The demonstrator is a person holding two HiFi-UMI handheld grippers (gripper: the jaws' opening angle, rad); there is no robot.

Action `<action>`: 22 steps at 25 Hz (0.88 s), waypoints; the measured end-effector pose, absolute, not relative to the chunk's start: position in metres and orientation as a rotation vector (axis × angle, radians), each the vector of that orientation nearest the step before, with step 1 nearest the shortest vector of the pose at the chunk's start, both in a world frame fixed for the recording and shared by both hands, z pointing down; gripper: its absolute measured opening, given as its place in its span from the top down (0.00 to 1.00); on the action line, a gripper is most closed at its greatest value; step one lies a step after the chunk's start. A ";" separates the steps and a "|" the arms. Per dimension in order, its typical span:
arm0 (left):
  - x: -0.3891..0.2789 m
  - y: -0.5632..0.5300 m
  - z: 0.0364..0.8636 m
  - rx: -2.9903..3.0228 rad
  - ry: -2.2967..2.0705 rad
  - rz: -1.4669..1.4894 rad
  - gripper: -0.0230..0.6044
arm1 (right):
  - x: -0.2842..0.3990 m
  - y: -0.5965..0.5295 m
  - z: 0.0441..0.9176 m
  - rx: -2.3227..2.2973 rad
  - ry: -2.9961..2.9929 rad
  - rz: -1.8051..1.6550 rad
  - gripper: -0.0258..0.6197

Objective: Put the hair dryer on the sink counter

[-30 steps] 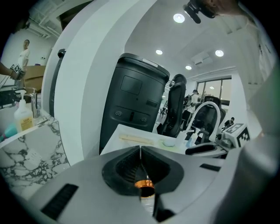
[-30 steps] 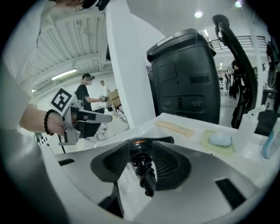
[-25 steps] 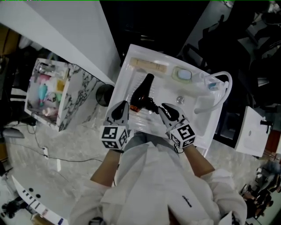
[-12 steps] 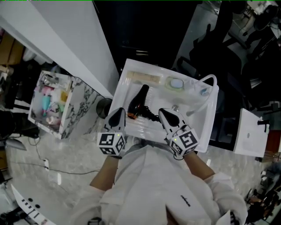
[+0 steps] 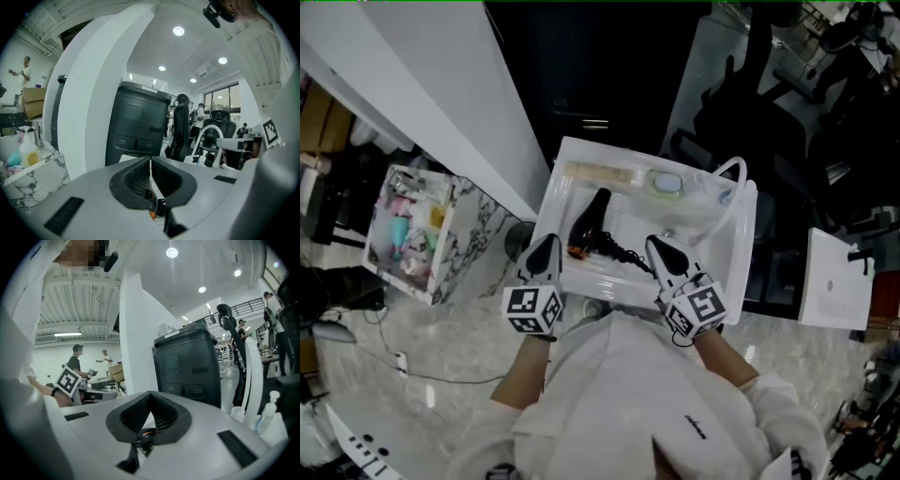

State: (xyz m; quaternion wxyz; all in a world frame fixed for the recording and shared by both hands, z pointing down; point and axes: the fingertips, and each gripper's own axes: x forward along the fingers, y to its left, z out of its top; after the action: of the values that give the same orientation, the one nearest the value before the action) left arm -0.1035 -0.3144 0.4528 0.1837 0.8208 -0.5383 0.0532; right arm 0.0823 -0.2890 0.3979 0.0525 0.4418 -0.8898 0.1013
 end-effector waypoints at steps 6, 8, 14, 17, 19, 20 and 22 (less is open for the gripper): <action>-0.096 -0.313 0.451 2.324 -1.510 0.149 0.91 | 0.092 -0.288 0.395 1.376 -2.695 0.289 0.93; -0.095 -0.312 0.450 2.326 -1.510 0.146 0.91 | 0.094 -0.288 0.395 1.383 -2.692 0.289 0.93; -0.094 -0.311 0.450 2.324 -1.508 0.147 0.91 | 0.093 -0.286 0.395 1.377 -2.685 0.278 0.93; -0.095 -0.311 0.450 2.323 -1.509 0.144 0.91 | 0.091 -0.285 0.396 1.372 -2.682 0.274 0.93; -0.096 -0.310 0.450 2.324 -1.511 0.145 0.91 | 0.091 -0.286 0.397 1.371 -2.682 0.278 0.93; -0.097 -0.310 0.450 2.324 -1.512 0.146 0.91 | 0.090 -0.286 0.397 1.372 -2.683 0.282 0.93; -0.097 -0.311 0.450 2.324 -1.514 0.145 0.91 | 0.090 -0.286 0.396 1.371 -2.685 0.283 0.93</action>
State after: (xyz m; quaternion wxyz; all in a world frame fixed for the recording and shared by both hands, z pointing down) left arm -0.0973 -0.3109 0.4498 0.1811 0.8228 -0.5362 0.0513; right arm 0.0903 -0.2865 0.3965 0.0566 0.4521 -0.8853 0.0934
